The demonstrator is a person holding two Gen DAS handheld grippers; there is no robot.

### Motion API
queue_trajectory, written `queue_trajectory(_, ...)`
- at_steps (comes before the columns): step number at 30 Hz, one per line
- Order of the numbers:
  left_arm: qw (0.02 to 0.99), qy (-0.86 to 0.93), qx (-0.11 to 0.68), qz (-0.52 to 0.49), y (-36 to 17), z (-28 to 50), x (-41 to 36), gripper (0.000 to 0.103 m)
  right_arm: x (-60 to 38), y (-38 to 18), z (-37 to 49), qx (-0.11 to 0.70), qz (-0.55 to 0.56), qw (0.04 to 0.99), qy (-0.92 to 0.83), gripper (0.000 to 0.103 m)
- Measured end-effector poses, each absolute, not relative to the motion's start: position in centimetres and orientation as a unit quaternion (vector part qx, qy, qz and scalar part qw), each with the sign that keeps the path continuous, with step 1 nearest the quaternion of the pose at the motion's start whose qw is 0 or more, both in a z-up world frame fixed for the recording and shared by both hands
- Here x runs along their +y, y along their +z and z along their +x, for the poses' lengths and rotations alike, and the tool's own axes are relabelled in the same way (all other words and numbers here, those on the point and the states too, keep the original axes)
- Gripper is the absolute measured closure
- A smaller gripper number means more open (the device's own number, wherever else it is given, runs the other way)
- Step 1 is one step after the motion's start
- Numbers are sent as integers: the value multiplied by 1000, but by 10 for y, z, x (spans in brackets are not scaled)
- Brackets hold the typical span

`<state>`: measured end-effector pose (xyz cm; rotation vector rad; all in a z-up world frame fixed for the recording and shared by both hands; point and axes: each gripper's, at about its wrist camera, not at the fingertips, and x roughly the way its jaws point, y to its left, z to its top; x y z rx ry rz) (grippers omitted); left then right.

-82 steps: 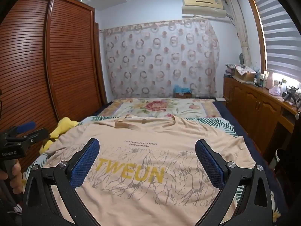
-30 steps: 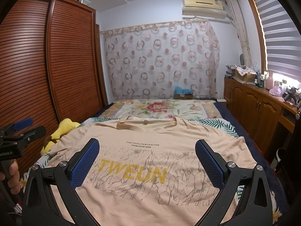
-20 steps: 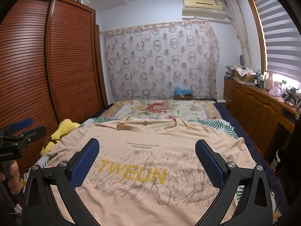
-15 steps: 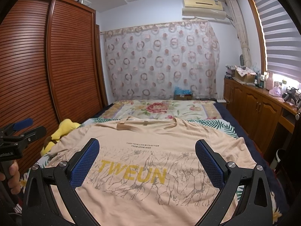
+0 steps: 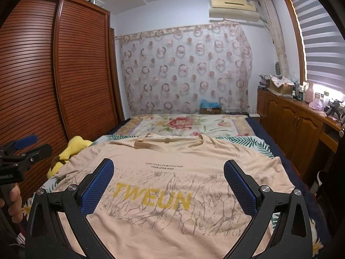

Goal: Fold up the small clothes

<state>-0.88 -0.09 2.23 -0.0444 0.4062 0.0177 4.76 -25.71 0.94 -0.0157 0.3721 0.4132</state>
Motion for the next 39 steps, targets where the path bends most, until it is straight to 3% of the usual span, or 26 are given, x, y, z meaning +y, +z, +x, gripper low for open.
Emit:
queue_trajectory(28,943,50,323,-63,-65,31,133,0,-208,-65,92,277,-70,917,276,0)
queue_trajectory(35,929,41,353,-101,-82,49,180,9,-192,-64,97,286,-83,906,301,0)
queue_trajectory(39,914,34,388,-117,-99,68,200,19,-181,-67,104,294,-94,900,307,0)
